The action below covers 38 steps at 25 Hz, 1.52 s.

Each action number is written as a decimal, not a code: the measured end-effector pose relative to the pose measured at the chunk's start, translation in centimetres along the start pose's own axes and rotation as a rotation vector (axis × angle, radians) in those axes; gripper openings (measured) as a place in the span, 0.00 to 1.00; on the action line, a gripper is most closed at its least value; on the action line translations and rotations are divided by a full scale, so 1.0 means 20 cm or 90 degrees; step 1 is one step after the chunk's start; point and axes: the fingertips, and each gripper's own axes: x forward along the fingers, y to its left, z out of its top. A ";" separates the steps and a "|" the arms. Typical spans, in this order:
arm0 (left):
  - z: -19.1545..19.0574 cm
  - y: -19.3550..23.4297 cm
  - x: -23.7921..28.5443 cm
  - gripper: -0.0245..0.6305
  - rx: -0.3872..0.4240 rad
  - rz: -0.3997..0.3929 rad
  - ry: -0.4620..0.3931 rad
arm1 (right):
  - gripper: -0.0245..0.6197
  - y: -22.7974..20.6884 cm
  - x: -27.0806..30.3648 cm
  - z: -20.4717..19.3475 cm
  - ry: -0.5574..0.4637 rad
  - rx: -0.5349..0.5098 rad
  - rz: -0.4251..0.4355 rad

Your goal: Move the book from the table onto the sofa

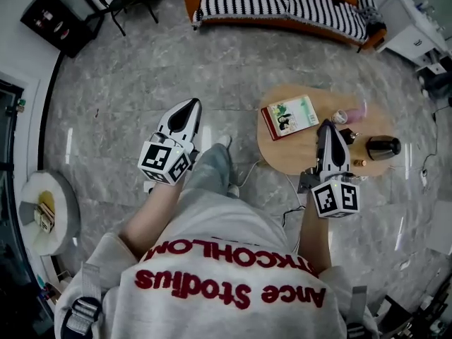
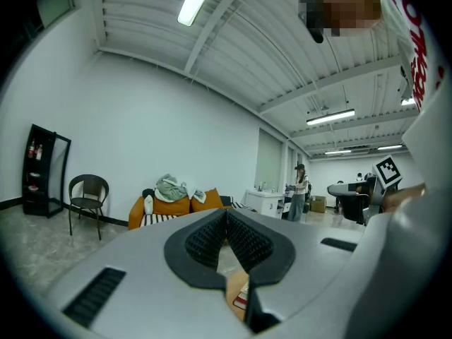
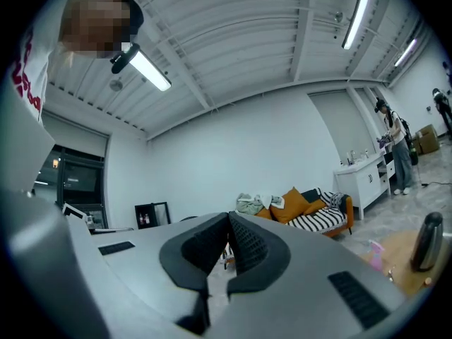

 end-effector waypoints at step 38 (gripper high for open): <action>-0.21 0.00 1.86 0.06 0.024 -0.431 0.141 | 0.08 -0.72 0.76 -0.20 0.039 0.064 -0.347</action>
